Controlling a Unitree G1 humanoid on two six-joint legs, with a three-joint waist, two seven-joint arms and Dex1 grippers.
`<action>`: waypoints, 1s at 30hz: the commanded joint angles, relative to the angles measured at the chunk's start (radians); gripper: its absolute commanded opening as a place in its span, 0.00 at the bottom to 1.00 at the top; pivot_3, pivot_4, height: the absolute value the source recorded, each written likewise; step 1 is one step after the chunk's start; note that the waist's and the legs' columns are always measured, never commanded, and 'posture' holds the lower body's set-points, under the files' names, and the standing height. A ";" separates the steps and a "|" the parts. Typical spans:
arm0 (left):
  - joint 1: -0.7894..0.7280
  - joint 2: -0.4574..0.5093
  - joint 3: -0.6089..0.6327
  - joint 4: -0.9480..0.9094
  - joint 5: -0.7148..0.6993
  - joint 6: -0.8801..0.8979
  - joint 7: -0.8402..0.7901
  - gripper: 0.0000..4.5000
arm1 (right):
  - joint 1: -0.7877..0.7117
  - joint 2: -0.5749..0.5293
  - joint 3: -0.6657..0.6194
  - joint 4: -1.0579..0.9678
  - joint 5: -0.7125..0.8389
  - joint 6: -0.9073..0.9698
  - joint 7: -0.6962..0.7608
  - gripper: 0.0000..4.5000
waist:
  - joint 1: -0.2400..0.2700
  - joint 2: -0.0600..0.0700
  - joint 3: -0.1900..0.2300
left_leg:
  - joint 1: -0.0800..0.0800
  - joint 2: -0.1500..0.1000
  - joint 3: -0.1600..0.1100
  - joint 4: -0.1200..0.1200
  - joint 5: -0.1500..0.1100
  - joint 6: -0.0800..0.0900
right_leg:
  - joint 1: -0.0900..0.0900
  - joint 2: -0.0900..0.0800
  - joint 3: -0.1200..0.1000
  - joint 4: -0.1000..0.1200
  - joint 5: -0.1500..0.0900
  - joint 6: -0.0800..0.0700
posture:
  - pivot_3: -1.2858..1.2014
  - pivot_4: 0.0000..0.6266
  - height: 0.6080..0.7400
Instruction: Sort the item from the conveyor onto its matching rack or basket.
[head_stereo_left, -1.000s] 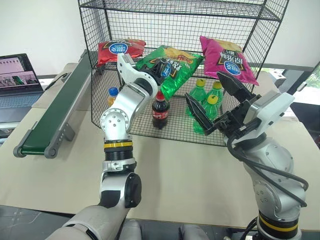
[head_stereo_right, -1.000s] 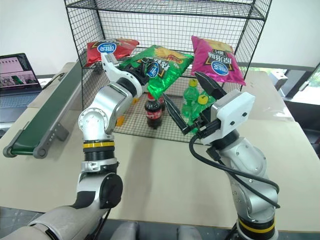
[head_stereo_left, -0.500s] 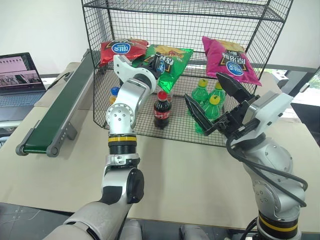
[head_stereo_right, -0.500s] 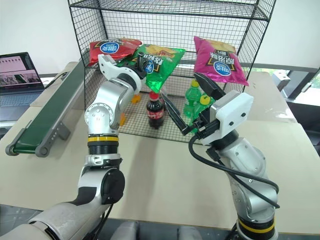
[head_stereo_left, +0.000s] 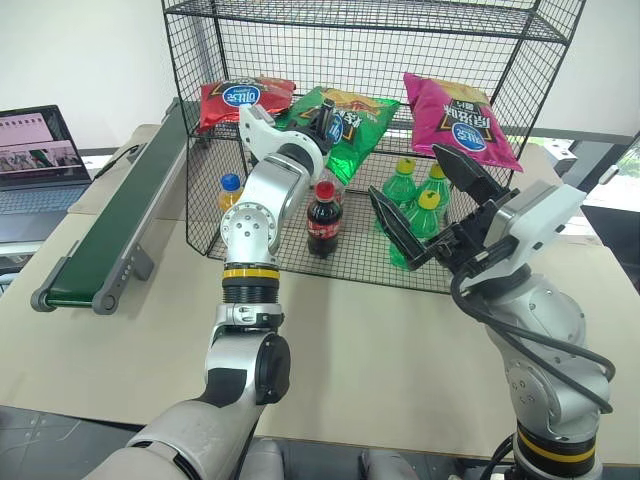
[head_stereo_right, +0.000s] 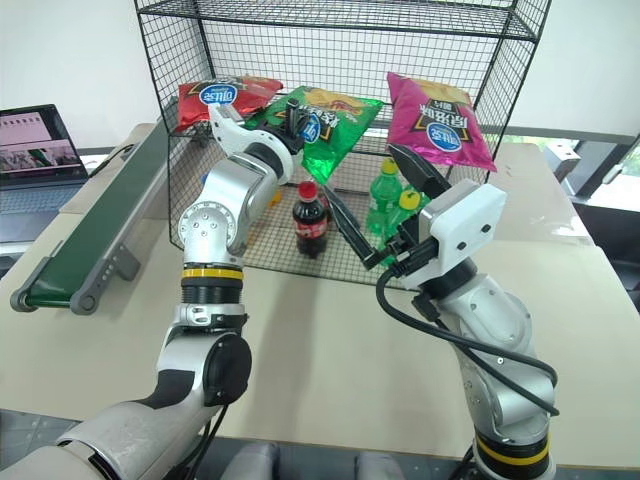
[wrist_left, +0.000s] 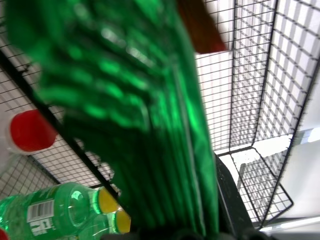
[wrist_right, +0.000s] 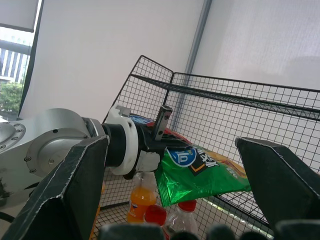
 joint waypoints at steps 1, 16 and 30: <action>-0.022 -0.128 -0.020 -0.056 -0.022 -0.008 -0.009 0.20 | -0.020 -0.001 -0.006 -0.021 0.002 -0.002 -0.008 1.00 | 0.000 0.000 0.000 | 0.000 0.000 0.000 0.000 0.000 0.000 | 0.000 0.000 0.000 0.000 0.000 0.000 | 0.52 0.24 1.00; 0.124 -0.007 -0.099 -0.241 -0.172 0.265 0.045 0.99 | -0.023 0.000 -0.006 0.010 0.013 -0.016 0.013 1.00 | -0.002 0.000 0.000 | 0.000 0.000 0.000 0.000 0.000 0.000 | 0.000 0.000 0.000 0.001 0.000 0.000 | 0.52 0.24 1.00; 0.293 0.350 -0.050 -0.390 -0.381 0.554 -0.115 0.99 | 0.007 0.000 -0.009 0.036 0.021 -0.038 0.064 1.00 | -0.012 0.001 -0.001 | 0.001 0.000 0.000 -0.001 0.001 -0.001 | 0.000 0.000 0.000 0.002 0.000 0.000 | 0.52 0.24 1.00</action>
